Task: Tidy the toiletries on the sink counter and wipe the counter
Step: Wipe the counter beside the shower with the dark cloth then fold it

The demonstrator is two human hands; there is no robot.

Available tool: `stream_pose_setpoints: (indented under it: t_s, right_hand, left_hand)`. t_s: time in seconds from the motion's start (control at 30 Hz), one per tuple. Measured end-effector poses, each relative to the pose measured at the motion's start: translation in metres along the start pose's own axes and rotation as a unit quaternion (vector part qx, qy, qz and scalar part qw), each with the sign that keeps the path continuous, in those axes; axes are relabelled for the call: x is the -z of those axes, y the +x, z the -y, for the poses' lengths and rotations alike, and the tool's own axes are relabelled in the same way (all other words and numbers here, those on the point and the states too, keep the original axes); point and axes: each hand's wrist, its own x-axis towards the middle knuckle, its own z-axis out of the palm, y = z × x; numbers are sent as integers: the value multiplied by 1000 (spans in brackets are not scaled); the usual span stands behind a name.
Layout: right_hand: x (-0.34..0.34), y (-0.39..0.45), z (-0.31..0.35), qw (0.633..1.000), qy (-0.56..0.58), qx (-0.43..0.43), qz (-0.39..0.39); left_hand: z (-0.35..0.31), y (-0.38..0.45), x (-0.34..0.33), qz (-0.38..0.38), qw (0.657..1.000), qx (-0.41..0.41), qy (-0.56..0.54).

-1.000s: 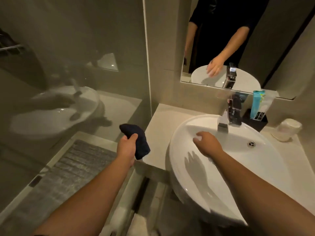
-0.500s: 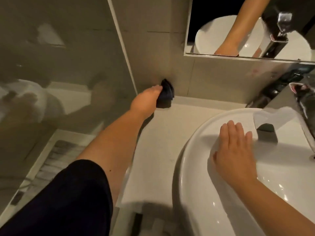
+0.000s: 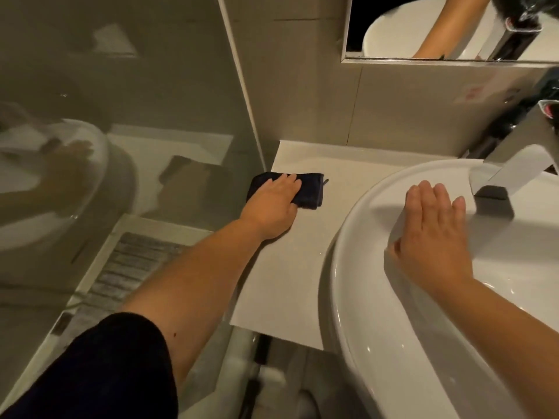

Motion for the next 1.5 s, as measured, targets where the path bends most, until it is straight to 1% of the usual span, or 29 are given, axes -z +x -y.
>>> stream_pose_setpoints:
  t_s: [0.27,0.4,0.47,0.5,0.53,0.57,0.6,0.63,0.67,0.7,0.73,0.77,0.83,0.87,0.9,0.93,0.97,1.03,1.07,1.1,1.13,1.17,1.2,1.23,1.27,1.3,1.33,1.4,1.5]
  right_hand:
    - [29,-6,0,996,-18,5,92]
    - [50,-3,-2,986,-17,17,165]
    - [56,-1,-4,981,-15,15,191]
    - [58,-1,-4,980,-15,14,200]
    - [60,-1,-3,978,-16,14,207]
    - [62,-1,-3,977,-17,13,214]
    - [64,0,-2,975,-16,13,220]
    - [65,1,0,974,-18,12,224]
    - [65,1,1,973,-24,12,227]
    - [66,1,2,973,-32,12,230]
    - [66,3,2,972,-36,13,234]
    - [67,3,1,971,-35,13,237]
    - [67,5,0,970,-28,15,240]
    - [67,5,0,971,-27,16,239]
    - [67,4,1,971,-27,16,237]
    - [67,4,1,972,-28,16,233]
    - [66,5,2,973,-28,16,227]
    - [65,7,2,975,-24,14,221]
    - [62,7,2,976,-22,15,218]
    - [58,6,1,977,-23,18,213]
    - [52,6,-1,979,-25,23,200]
    - [46,6,-2,982,-30,26,184]
    - [40,5,-3,984,-35,24,174]
    - [35,5,-4,986,-36,21,164]
    - [30,4,-5,987,-38,21,154]
    - [26,3,-5,989,-40,24,142]
    - [24,2,-5,991,-37,28,129]
    - [20,2,-5,994,-27,24,103]
    - [18,3,-1,995,-12,15,93]
  left_hand:
    - [-48,-173,-24,-6,998,65,-14]
    - [-77,-236,-30,-7,996,91,-6]
    - [-87,-252,-31,-17,990,134,-30]
    - [-93,-258,-28,-25,982,178,-62]
    - [-99,-263,-23,-25,964,234,-121]
    - [-102,-264,-17,-26,926,300,-229]
    - [-104,-264,-12,-37,848,369,-379]
    - [-105,-263,-7,-45,740,428,-518]
    - [-104,-260,-2,-50,630,465,-620]
    - [-102,-255,3,-58,551,480,-680]
    - [-98,-246,8,-68,508,484,-709]
    - [-93,-234,15,-84,485,483,-724]
    - [-82,-200,30,-119,472,469,-737]
    - [-76,-179,39,-139,476,456,-739]
    - [-68,-154,47,-160,492,441,-733]
    - [-60,-128,55,-181,529,425,-712]
    - [-53,-100,60,-196,593,407,-666]
    - [-42,-46,67,-226,748,357,-512]
    - [-38,-20,69,-229,815,314,-430]
    - [-36,5,69,-223,870,263,-352]
    - [-34,30,67,-207,914,211,-277]
    - [-32,55,61,-177,950,154,-206]
    - [-32,78,52,-135,976,92,-146]
    - [-35,97,40,-80,991,26,-100]
    - [-39,112,27,-16,998,-35,-57]
    - [-43,122,14,36,995,-88,-9]
    - [-47,128,3,62,989,-126,37]
    - [-47,133,-9,53,983,-164,68]
    - [-38,129,-10,55,980,-190,34]
